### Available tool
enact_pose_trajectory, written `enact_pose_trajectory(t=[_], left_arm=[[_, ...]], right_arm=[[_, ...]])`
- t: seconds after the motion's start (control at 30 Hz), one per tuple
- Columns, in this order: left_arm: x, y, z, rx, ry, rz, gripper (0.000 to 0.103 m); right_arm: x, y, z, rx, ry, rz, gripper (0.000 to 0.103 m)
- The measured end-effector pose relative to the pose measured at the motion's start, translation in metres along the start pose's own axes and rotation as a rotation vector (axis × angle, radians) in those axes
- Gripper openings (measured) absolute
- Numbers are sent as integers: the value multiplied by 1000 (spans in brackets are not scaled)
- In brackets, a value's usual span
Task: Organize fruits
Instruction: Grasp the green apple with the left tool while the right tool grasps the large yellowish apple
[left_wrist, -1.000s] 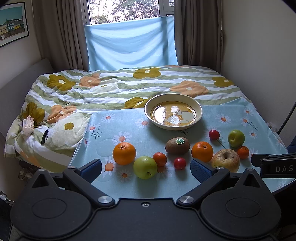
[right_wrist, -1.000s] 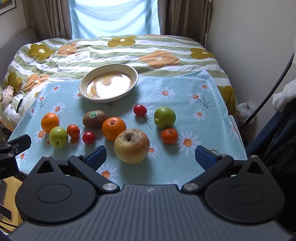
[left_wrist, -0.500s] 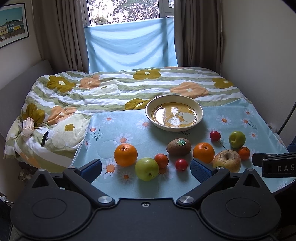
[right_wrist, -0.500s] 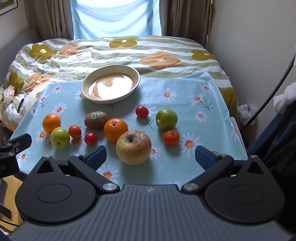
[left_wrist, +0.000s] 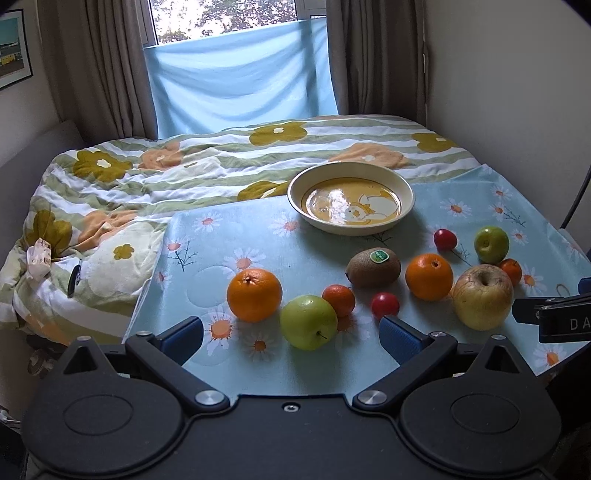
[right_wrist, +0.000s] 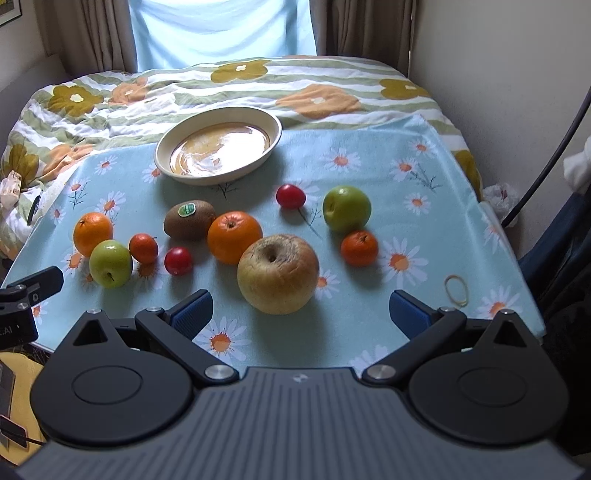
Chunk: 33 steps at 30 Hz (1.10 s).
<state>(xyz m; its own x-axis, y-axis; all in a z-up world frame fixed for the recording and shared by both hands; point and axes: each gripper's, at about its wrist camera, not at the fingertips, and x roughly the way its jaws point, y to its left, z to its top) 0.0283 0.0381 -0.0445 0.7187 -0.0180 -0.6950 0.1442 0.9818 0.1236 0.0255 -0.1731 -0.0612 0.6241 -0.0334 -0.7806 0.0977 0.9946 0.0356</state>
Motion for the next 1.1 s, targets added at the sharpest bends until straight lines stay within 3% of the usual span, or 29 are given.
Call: enact_pose_trajectory(t=[0.37,0.83,1.0,1.1], left_arm=[[53,-3,-26,98,8,-24,95],[96,-20,-26,136,2,4,82],[104,-23,-23,134,16,17,63],[104,-23,-23,128,14,26,61]], right_arm=[[48,10,-19,23,5,12,103],[78,12,-13,16,-17,44,103],[82,9,-8,28,-27,48,103],[84,9,-6,22,-34,48,103]])
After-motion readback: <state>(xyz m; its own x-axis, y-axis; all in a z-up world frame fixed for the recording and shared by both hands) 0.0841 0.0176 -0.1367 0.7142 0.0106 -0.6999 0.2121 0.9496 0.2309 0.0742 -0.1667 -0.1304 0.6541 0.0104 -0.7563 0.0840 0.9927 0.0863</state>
